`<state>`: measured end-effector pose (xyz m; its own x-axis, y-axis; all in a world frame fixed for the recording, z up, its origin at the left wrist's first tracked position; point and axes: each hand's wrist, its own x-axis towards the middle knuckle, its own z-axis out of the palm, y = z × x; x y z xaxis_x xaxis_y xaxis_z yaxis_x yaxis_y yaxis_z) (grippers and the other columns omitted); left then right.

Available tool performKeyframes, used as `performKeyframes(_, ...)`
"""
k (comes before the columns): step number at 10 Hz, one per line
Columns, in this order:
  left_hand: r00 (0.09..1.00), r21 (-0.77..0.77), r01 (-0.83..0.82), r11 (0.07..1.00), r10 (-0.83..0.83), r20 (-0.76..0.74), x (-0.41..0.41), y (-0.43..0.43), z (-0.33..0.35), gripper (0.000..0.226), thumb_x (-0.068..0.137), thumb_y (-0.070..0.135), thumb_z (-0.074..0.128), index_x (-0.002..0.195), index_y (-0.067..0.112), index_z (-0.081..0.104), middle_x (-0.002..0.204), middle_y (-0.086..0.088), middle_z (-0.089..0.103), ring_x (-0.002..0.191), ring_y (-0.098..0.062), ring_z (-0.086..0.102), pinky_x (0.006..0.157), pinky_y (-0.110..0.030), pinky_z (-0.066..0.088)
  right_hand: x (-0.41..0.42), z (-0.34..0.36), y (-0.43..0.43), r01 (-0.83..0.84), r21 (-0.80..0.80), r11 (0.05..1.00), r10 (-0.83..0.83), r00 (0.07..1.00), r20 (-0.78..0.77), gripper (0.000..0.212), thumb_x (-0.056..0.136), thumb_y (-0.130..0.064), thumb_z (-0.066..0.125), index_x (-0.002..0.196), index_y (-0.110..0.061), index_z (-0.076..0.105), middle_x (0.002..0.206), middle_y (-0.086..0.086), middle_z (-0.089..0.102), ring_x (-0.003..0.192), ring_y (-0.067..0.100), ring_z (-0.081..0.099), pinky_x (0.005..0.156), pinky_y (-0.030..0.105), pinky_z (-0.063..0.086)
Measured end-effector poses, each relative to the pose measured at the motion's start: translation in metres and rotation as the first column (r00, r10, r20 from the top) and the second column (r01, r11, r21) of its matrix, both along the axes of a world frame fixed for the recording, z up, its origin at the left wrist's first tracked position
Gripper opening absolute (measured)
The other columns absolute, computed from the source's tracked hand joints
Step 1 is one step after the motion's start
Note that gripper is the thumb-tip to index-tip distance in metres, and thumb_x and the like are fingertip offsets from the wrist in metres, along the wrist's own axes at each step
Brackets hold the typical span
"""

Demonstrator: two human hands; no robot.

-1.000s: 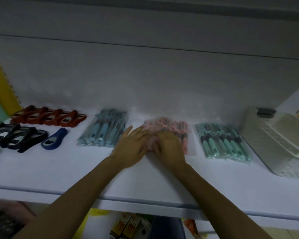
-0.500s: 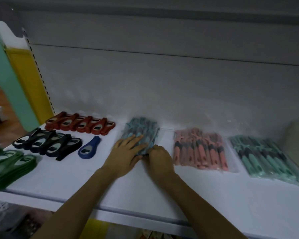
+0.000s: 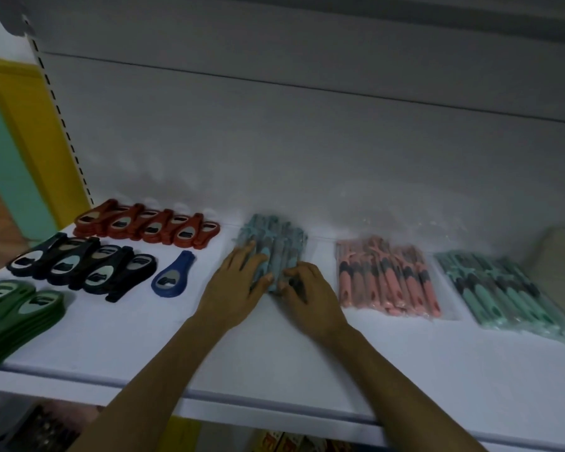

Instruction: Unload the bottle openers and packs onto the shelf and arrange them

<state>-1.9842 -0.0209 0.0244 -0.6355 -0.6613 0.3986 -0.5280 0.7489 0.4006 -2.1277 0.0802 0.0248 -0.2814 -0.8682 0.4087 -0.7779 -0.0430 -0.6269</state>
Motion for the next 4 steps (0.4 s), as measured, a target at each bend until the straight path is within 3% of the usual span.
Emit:
performKeyframes(1, 1.000, -0.095, 0.007, 0.995, -0.007, -0.008, 0.000, 0.003, 0.001, 0.050, 0.097, 0.039, 0.040, 0.133, 0.006, 0.050, 0.146, -0.014, 0.040, 0.132, -0.032, 0.041, 0.109, -0.045, 0.035, 0.003, 0.006, 0.004, -0.036, -0.001, 0.999, 0.036, 0.999, 0.009, 0.020, 0.094, -0.022, 0.056, 0.111, -0.013, 0.060, 0.115, 0.002, 0.059, 0.106, 0.012, 0.053, 0.091, 0.030, 0.046)
performKeyframes(2, 0.996, -0.060, -0.045, 0.997, 0.049, 0.071, 0.002, 0.005, 0.004, 0.056, 0.098, 0.044, 0.035, 0.143, 0.011, 0.036, 0.151, -0.010, 0.033, 0.138, -0.027, 0.033, 0.111, -0.041, 0.030, 0.009, 0.017, 0.017, -0.027, -0.027, 0.999, 0.028, 0.999, 0.025, 0.038, 0.094, -0.020, 0.059, 0.130, -0.010, 0.053, 0.135, 0.005, 0.051, 0.123, 0.011, 0.044, 0.108, 0.024, 0.034)
performKeyframes(3, 0.995, -0.041, -0.071, 0.997, 0.073, 0.069, 0.001, 0.008, 0.005, 0.063, 0.097, 0.047, 0.035, 0.146, 0.009, 0.027, 0.152, -0.011, 0.031, 0.139, -0.024, 0.030, 0.112, -0.039, 0.027, 0.012, 0.037, 0.037, 0.000, -0.175, 0.985, 0.002, 1.000, 0.012, 0.038, 0.088, -0.006, 0.065, 0.124, -0.001, 0.056, 0.129, 0.010, 0.054, 0.120, 0.016, 0.047, 0.104, 0.010, 0.028)
performKeyframes(4, 0.982, -0.018, -0.128, 0.992, 0.129, 0.139, 0.002, 0.015, 0.008, 0.067, 0.097, 0.052, 0.027, 0.149, 0.012, 0.018, 0.156, -0.008, 0.022, 0.143, -0.021, 0.020, 0.115, -0.046, 0.017, 0.026, 0.073, 0.070, -0.014, -0.308, 0.951, 0.017, 1.000, 0.009, 0.021, 0.087, -0.008, 0.067, 0.108, -0.008, 0.067, 0.113, 0.005, 0.065, 0.106, 0.009, 0.059, 0.095, 0.008, 0.038)
